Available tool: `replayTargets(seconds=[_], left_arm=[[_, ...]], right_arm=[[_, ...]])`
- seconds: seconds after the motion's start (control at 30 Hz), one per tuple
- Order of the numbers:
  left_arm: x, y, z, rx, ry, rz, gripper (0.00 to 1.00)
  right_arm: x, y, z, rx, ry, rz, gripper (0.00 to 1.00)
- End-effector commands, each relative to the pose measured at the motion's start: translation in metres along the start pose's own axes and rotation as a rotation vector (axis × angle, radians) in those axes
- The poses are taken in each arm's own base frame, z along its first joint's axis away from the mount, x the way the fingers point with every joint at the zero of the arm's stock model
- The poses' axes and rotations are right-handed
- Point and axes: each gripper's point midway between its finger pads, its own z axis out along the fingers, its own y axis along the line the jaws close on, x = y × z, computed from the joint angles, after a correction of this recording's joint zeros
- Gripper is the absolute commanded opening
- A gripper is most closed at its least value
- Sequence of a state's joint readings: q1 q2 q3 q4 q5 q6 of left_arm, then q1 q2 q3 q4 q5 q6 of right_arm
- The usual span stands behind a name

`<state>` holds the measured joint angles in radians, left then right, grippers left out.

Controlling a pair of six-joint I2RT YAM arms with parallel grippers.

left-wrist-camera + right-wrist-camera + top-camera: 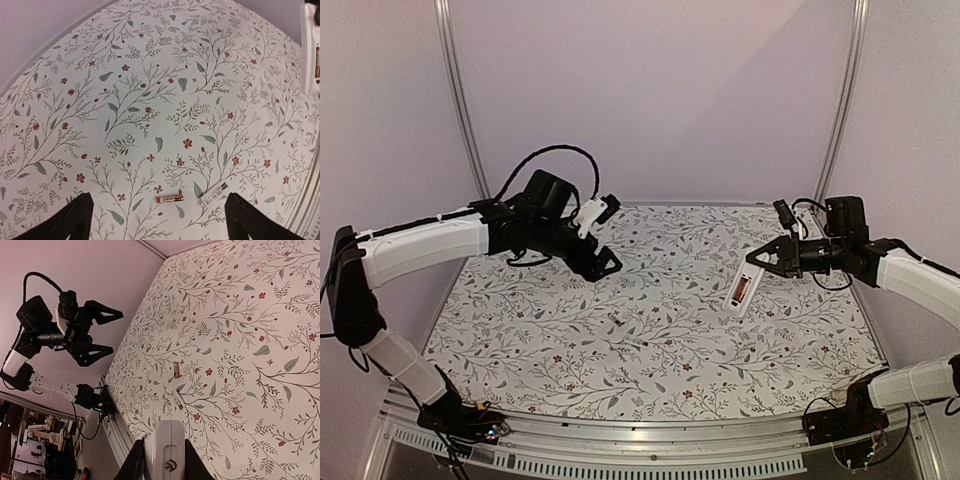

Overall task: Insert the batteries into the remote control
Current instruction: Pick up the battery from the center of the board.

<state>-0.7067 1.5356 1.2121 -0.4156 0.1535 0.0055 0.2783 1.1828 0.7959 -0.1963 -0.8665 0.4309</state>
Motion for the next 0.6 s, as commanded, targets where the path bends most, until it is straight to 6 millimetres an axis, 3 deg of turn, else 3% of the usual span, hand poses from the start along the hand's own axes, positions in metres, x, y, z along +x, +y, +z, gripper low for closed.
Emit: replayTargets(seconds=[0.0, 0.13, 0.37, 0.57], left_arm=[[0.048, -0.023, 0.002, 0.169, 0.182, 0.389, 0.94], [0.07, -0.026, 0.014, 0.236, 0.218, 0.566, 0.94], [0.102, -0.022, 0.042, 0.368, 0.392, 0.708, 0.75], [0.107, -0.017, 0.063, 0.391, 0.46, 0.757, 0.61]], right_arm=[[0.003, 0.004, 0.001, -0.055, -0.008, 0.002, 0.01], [0.004, 0.003, 0.002, -0.07, -0.008, 0.013, 0.02], [0.009, -0.001, 0.005, -0.076, -0.009, 0.036, 0.01], [0.015, -0.013, 0.015, -0.089, 0.015, 0.127, 0.0]])
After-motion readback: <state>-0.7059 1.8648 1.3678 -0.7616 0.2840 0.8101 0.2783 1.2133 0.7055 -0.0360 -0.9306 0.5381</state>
